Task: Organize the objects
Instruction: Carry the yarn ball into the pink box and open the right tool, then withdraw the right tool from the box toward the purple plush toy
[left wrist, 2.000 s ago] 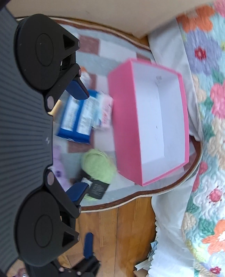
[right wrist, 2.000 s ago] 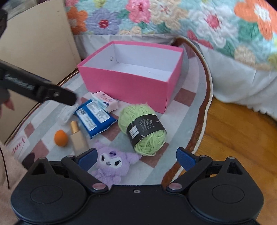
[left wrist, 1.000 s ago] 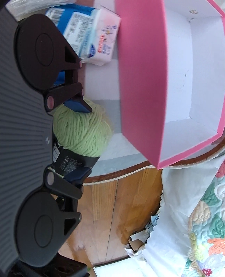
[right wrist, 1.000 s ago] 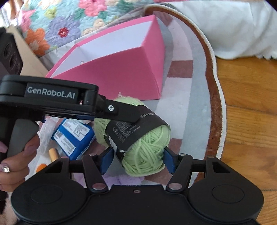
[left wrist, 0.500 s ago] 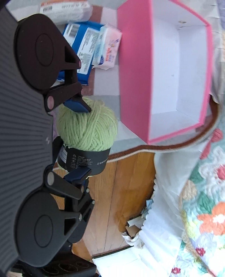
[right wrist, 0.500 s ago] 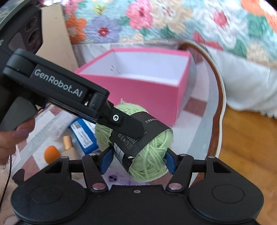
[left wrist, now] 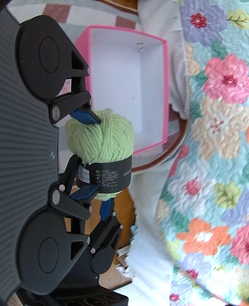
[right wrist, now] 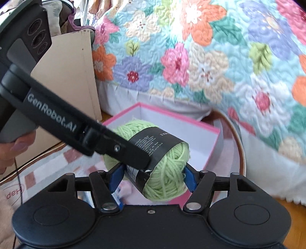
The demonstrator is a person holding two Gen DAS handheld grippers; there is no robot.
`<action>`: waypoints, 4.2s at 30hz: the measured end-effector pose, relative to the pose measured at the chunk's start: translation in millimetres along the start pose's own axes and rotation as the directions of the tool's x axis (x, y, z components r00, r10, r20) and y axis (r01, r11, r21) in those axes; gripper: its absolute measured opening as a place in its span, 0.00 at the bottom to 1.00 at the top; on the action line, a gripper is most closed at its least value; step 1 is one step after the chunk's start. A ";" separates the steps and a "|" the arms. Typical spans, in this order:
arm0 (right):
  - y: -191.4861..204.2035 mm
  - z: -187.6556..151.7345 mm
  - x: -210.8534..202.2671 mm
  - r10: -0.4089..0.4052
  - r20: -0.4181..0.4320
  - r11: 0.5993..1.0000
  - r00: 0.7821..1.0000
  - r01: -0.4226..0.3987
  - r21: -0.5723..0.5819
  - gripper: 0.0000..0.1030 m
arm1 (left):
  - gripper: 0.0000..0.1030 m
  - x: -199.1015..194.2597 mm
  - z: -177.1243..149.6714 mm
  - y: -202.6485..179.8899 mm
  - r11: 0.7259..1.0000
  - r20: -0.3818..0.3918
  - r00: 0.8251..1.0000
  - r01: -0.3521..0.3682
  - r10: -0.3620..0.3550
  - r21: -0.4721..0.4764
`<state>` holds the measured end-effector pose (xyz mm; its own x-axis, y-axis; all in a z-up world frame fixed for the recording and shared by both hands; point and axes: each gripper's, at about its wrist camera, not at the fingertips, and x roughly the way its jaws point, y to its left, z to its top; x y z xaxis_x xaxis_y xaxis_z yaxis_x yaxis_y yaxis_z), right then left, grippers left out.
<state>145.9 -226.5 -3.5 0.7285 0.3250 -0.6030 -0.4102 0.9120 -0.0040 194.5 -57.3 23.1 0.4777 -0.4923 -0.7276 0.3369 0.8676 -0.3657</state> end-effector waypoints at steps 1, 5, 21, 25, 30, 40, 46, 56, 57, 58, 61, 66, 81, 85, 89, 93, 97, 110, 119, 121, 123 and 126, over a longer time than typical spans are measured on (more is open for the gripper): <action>-5.4 7.3 7.5 0.002 -0.002 1.000 1.000 -0.002 -0.008 0.69 | 0.65 4.5 9.0 4.4 1.000 0.002 1.000 -0.010 0.010 -0.014; -31.1 32.9 47.3 0.031 -0.053 0.999 0.998 -0.030 0.015 0.69 | 0.65 26.9 36.6 31.9 0.997 -0.005 0.999 -0.041 0.041 -0.062; -64.8 40.6 200.6 -0.082 -0.321 0.996 0.944 0.071 -0.048 0.68 | 0.63 155.8 64.5 124.9 0.958 -0.066 0.997 -0.047 0.030 -0.283; -64.0 40.6 218.6 -0.139 -0.376 0.988 0.916 0.102 -0.116 0.68 | 0.62 172.5 64.4 130.6 0.950 -0.086 0.996 -0.049 0.024 -0.308; -66.6 39.5 213.4 -0.166 -0.371 0.981 0.913 0.115 -0.156 0.73 | 0.37 182.2 60.3 127.1 0.944 -0.115 0.993 -0.068 0.033 -0.323; -70.5 22.4 206.5 -0.195 -0.335 0.975 0.922 0.145 -0.170 0.31 | 0.25 196.0 70.2 109.0 0.946 -0.048 0.997 -0.078 0.066 -0.314; -75.7 25.5 204.5 -0.184 -0.300 0.983 0.936 0.166 -0.084 0.31 | 0.43 182.8 71.2 105.2 0.942 -0.061 0.994 -0.106 0.091 -0.319; -70.8 25.2 160.8 -0.044 -0.305 0.993 0.951 0.075 0.092 0.43 | 0.55 129.9 56.2 80.6 0.960 -0.164 0.967 -0.220 0.192 -0.175; -71.1 26.5 154.1 -0.030 -0.310 0.992 0.950 0.067 0.110 0.44 | 0.56 121.8 55.5 76.0 0.962 -0.168 0.966 -0.222 0.196 -0.157; -71.9 28.5 149.0 -0.013 -0.315 0.990 0.949 0.056 0.128 0.45 | 0.57 104.3 51.1 85.3 0.964 -0.168 0.965 -0.224 0.199 -0.143; -69.3 33.7 120.1 0.021 -0.322 0.988 0.946 0.029 0.150 0.48 | 0.60 77.1 52.5 80.9 0.968 -0.169 0.962 -0.231 0.213 -0.099; -56.8 47.4 69.5 0.046 -0.307 0.989 0.950 0.000 0.148 0.57 | 0.66 25.8 44.4 49.4 0.970 -0.148 0.960 -0.242 0.237 -0.013; -18.1 58.2 -50.2 0.216 -0.299 0.966 0.929 -0.161 0.200 0.76 | 0.91 -86.0 10.5 -18.0 0.975 -0.109 0.971 -0.205 0.214 0.084; -4.5 48.0 -69.0 0.249 -0.303 0.963 0.920 -0.203 0.175 0.79 | 0.93 -97.0 -7.6 -28.1 0.973 -0.130 0.968 -0.199 0.214 0.119; 10.0 28.3 -80.9 0.261 -0.319 0.964 0.911 -0.226 0.143 0.85 | 0.93 -98.2 -29.2 -36.0 0.957 -0.123 0.959 -0.232 0.255 0.176; 19.3 1.7 -80.1 0.256 -0.344 0.966 0.903 -0.227 0.124 0.86 | 0.93 -92.0 -54.3 -39.8 0.959 -0.133 0.963 -0.209 0.236 0.191; 26.0 -27.7 -75.7 0.287 -0.348 0.958 0.892 -0.260 0.121 0.89 | 0.94 -78.0 -75.5 -39.0 0.968 -0.181 0.960 -0.180 0.212 0.177; 37.3 -109.4 -13.5 0.279 -0.319 0.960 0.906 -0.265 0.087 0.90 | 0.93 -16.6 -116.6 -18.9 0.990 -0.258 0.956 -0.138 0.140 0.028; 62.9 -133.7 21.4 0.235 -0.394 0.894 0.889 -0.356 -0.270 0.90 | 0.72 32.6 -124.4 -5.5 0.993 -0.294 0.953 -0.101 0.079 -0.062; 66.2 -134.6 26.0 0.232 -0.409 0.869 0.883 -0.377 -0.320 0.90 | 0.64 43.1 -125.0 -5.1 0.994 -0.304 0.949 -0.100 0.079 -0.053; 65.5 -134.4 32.2 0.246 -0.435 0.855 0.866 -0.405 -0.323 0.90 | 0.60 52.8 -126.4 -4.6 0.994 -0.310 0.948 -0.091 0.070 -0.055; 59.3 -133.0 40.3 0.264 -0.445 0.860 0.856 -0.417 -0.293 0.89 | 0.56 67.6 -130.4 -3.3 0.993 -0.342 0.937 -0.101 0.072 -0.067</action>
<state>78.0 -192.6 -134.1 0.2714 0.4072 -0.8721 -0.8178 0.5754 0.0142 119.9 -84.2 -100.6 0.1944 -0.3746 -0.9066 0.2314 0.9157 -0.3287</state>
